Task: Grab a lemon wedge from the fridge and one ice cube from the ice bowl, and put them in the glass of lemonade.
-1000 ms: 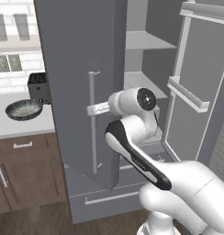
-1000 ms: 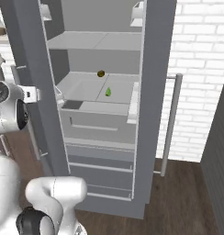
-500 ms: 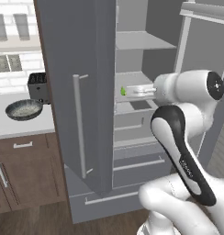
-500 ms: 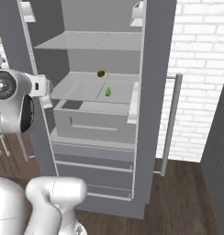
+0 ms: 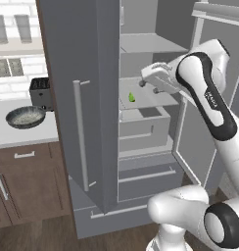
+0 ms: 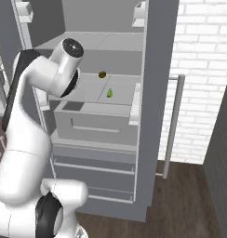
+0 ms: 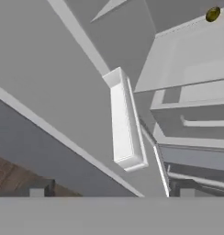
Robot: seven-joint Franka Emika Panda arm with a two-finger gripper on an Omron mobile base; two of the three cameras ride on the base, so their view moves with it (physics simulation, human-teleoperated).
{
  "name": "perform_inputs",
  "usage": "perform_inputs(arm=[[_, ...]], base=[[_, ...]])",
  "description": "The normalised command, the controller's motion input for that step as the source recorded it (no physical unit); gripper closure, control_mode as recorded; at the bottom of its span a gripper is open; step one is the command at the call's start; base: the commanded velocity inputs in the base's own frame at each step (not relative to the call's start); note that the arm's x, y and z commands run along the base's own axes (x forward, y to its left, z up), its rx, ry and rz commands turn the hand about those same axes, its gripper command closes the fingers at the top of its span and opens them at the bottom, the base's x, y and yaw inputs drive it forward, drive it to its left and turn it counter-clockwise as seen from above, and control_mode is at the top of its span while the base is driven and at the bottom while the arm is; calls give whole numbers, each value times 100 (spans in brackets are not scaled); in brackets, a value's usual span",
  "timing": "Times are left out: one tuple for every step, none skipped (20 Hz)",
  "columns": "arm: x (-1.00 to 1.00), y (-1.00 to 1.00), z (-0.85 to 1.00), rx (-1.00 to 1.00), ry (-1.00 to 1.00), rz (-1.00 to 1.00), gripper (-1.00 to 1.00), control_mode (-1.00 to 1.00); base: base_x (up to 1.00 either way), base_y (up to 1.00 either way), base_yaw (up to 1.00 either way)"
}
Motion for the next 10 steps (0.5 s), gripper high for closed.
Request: perform_inputs(arm=[[0, 0, 0, 11, 17, 22, -100, -100], [22, 15, -39, 12, 9, 19, -100, -100], [51, 24, -64, 12, 0, 17, -100, -100], [85, 32, -71, 8, 0, 12, -100, -100], [100, 44, -73, 5, 0, 9, -100, -100], [100, 43, -66, 5, 2, 7, -100, -100], [100, 45, -58, 4, 4, 5, -100, -100], [100, 49, -50, 3, 5, 4, -100, -100], [100, 50, -45, 3, 7, 4, -100, -100], [100, 57, -42, 2, 8, 3, -100, -100]], base=[[0, 0, 0], [0, 0, 0], [0, 0, 0], [0, 0, 0], [0, 0, 0], [0, 0, 0], [0, 0, 0], [0, 0, 0], [0, 0, 0], [0, 0, 0]])
